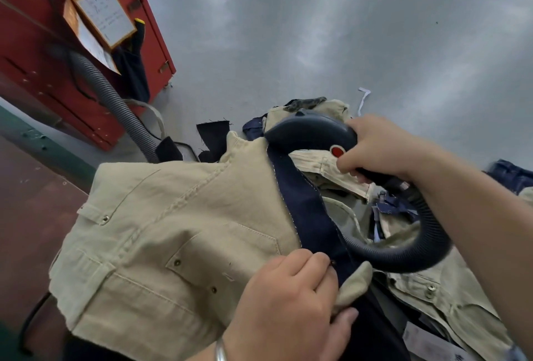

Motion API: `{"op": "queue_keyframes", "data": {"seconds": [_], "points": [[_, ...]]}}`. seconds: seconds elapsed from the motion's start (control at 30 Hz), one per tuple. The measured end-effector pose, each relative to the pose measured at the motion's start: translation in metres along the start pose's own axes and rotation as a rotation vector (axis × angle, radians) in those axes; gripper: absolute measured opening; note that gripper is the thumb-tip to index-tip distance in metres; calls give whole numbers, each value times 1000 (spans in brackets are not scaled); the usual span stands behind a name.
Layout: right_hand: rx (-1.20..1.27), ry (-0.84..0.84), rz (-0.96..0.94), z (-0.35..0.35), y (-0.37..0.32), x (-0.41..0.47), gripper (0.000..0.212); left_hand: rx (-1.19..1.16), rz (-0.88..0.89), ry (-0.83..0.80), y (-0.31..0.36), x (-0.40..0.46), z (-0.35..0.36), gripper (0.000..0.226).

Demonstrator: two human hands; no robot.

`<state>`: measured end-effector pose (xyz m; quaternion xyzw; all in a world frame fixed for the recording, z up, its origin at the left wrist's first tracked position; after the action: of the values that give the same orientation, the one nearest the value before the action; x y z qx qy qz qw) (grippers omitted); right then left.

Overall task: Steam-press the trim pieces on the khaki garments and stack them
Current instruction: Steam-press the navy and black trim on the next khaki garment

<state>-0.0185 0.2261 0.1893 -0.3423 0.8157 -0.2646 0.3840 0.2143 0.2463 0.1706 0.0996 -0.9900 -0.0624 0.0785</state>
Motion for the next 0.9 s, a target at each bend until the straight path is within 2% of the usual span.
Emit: {"op": "queue_keyframes", "data": {"seconds": [0.2,0.3,0.43,0.53,0.6,0.73,0.9], "points": [[-64,151,-161,-29,-5,-53,18,-18,-17,47,0,1,2,38],[-180,160,-181,-34,-12,-99,33,-15,-15,70,2,0,4,37],[-440,51,-91,-14,-8,-129,44,-3,-17,107,3,-1,5,36],[-619,-76,37,8,-9,-127,23,11,-27,109,3,-1,3,37],[-642,-78,31,15,-20,-118,17,-1,-34,100,2,-1,3,37],[-637,-11,-105,21,-40,-88,24,-2,-22,48,1,-3,2,37],[-498,8,-145,21,-53,-42,20,-24,0,36,2,-3,-1,33]]}}
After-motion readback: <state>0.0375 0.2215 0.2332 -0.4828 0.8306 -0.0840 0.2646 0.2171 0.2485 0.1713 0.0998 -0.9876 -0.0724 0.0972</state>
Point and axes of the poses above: each hand's wrist, its own x-axis towards the middle knuckle, its own z-axis out of the palm, y = z × x, the point moved 2 cm from there along x, towards the middle knuckle, and after that the axes turned 12 degrees about x, right-handed, at the moved point
